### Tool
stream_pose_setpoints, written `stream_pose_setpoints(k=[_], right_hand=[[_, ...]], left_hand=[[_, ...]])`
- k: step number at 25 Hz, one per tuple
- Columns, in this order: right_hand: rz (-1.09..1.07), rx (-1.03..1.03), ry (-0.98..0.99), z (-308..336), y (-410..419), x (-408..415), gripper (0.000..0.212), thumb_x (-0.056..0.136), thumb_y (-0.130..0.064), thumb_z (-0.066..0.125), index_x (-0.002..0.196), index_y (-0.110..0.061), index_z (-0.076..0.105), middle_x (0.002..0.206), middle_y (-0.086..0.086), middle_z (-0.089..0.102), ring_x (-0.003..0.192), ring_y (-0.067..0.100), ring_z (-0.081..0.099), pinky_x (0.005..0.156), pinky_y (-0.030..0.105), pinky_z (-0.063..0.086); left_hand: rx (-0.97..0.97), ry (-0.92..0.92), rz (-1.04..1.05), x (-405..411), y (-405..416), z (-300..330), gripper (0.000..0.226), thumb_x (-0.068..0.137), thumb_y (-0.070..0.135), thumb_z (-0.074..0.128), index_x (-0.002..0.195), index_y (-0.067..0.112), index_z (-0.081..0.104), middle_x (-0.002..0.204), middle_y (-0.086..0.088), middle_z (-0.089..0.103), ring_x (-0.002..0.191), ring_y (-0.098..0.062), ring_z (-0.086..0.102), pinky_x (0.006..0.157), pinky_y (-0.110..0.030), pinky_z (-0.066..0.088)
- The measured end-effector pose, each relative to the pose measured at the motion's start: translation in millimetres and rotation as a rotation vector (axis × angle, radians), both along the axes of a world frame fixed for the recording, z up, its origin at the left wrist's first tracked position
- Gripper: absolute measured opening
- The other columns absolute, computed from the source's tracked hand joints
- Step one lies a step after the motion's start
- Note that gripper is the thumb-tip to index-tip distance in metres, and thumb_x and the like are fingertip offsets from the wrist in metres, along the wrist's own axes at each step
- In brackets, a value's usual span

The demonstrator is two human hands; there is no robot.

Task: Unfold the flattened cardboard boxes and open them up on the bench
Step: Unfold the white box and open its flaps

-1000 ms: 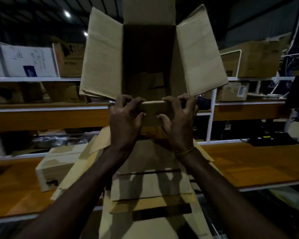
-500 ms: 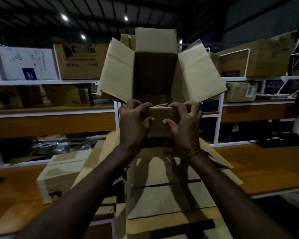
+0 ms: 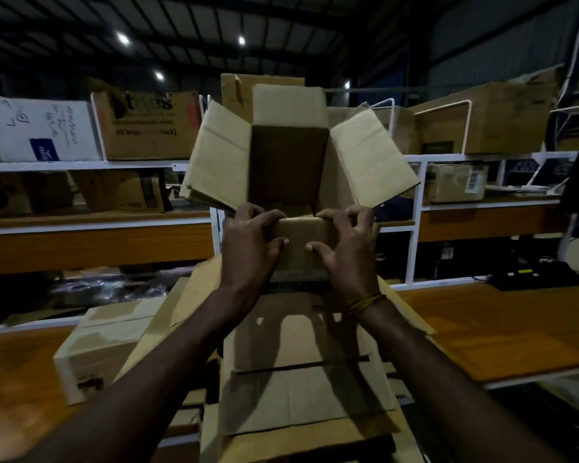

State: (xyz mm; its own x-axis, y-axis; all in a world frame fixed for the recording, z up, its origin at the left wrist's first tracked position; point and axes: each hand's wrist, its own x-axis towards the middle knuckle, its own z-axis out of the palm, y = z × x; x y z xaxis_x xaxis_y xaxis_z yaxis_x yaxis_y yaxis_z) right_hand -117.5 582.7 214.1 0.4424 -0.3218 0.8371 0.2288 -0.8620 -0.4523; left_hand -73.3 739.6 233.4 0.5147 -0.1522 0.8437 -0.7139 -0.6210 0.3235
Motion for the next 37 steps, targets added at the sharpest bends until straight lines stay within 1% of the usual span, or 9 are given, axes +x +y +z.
stream_pose_setpoints(k=[4, 8, 13, 16, 19, 23, 27, 32, 37], right_hand=[[0.006, -0.042, 0.075, 6.6, -2.2, -4.1, 0.049, 0.072, -0.022, 0.083, 0.115, -0.031, 0.061, 0.124, 0.002, 0.035, 0.114, 0.019, 0.035, 0.097, 0.036, 0.044], [0.023, -0.068, 0.181, 20.5, -2.9, -5.8, 0.049, 0.073, -0.024, 0.082, 0.116, -0.030, 0.060, 0.125, 0.004, 0.034, 0.112, 0.020, 0.033, 0.093, 0.031, 0.038], [0.032, -0.087, 0.340, 39.0, -8.5, 5.9, 0.050, 0.073, -0.030, 0.082, 0.117, -0.027, 0.059, 0.129, 0.007, 0.035, 0.117, 0.027, 0.036, 0.098, 0.038, 0.040], [0.034, -0.084, 0.461, 42.2, -12.0, 17.7, 0.055, 0.070, -0.033, 0.084, 0.119, -0.026, 0.060, 0.131, 0.010, 0.036, 0.121, 0.033, 0.036, 0.102, 0.041, 0.040], [0.036, -0.079, 0.527, 40.1, -14.6, 23.0, 0.054, 0.071, -0.032, 0.085, 0.118, -0.027, 0.059, 0.132, 0.009, 0.035, 0.123, 0.034, 0.035, 0.099, 0.042, 0.041], [0.033, -0.088, 0.558, 43.9, -16.0, 19.7, 0.055, 0.072, -0.031, 0.084, 0.121, -0.026, 0.058, 0.135, 0.009, 0.034, 0.126, 0.034, 0.034, 0.101, 0.044, 0.042], [0.033, -0.109, 0.569, 44.5, -14.7, 11.3, 0.054, 0.073, -0.032, 0.083, 0.120, -0.028, 0.057, 0.135, 0.008, 0.033, 0.126, 0.032, 0.034, 0.101, 0.043, 0.042], [0.055, -0.103, 0.591, 58.2, -16.9, 15.7, 0.055, 0.072, -0.033, 0.084, 0.120, -0.028, 0.058, 0.135, 0.009, 0.034, 0.126, 0.033, 0.037, 0.100, 0.044, 0.045], [0.087, -0.057, 0.655, 47.2, -23.4, 44.6, 0.059, 0.069, -0.036, 0.086, 0.122, -0.027, 0.061, 0.135, 0.011, 0.040, 0.124, 0.033, 0.042, 0.102, 0.043, 0.044]], left_hand=[[-0.001, 0.074, -0.015, -5.8, 4.3, 4.8, 0.041, 0.075, 0.018, 0.082, 0.114, 0.025, 0.071, 0.107, 0.002, 0.055, 0.097, -0.016, 0.054, 0.079, -0.031, 0.051], [0.060, 0.166, 0.010, -6.3, 8.0, 19.0, 0.038, 0.080, 0.019, 0.078, 0.116, 0.024, 0.069, 0.109, 0.004, 0.053, 0.095, -0.008, 0.049, 0.072, -0.013, 0.037], [0.083, 0.267, 0.036, 4.9, -1.9, 34.0, 0.026, 0.092, 0.020, 0.066, 0.117, 0.017, 0.069, 0.109, 0.002, 0.064, 0.088, -0.003, 0.050, 0.068, -0.014, 0.042], [0.088, 0.350, 0.061, 15.4, -7.3, 34.5, 0.023, 0.094, 0.021, 0.063, 0.114, 0.015, 0.071, 0.116, -0.004, 0.069, 0.091, -0.007, 0.056, 0.078, -0.029, 0.055], [0.109, 0.424, 0.060, 22.3, -9.6, 30.0, 0.021, 0.094, 0.022, 0.062, 0.112, 0.015, 0.071, 0.114, -0.005, 0.070, 0.095, -0.013, 0.064, 0.086, -0.038, 0.058], [0.103, 0.463, 0.031, 21.8, -9.3, 31.1, 0.022, 0.095, 0.022, 0.061, 0.114, 0.014, 0.069, 0.115, -0.004, 0.068, 0.094, -0.013, 0.064, 0.083, -0.037, 0.059], [0.110, 0.465, -0.003, 16.7, -4.9, 29.3, 0.020, 0.096, 0.022, 0.060, 0.113, 0.015, 0.068, 0.113, -0.001, 0.065, 0.088, -0.007, 0.058, 0.068, -0.020, 0.053], [0.066, 0.481, -0.037, 16.8, -3.6, 40.1, 0.020, 0.097, 0.022, 0.059, 0.113, 0.014, 0.067, 0.100, 0.004, 0.059, 0.088, -0.010, 0.062, 0.076, -0.030, 0.058], [0.132, 0.544, 0.017, 48.6, -9.4, 31.3, 0.019, 0.094, 0.025, 0.063, 0.104, 0.012, 0.071, 0.101, -0.003, 0.070, 0.091, -0.017, 0.067, 0.085, -0.041, 0.058]])
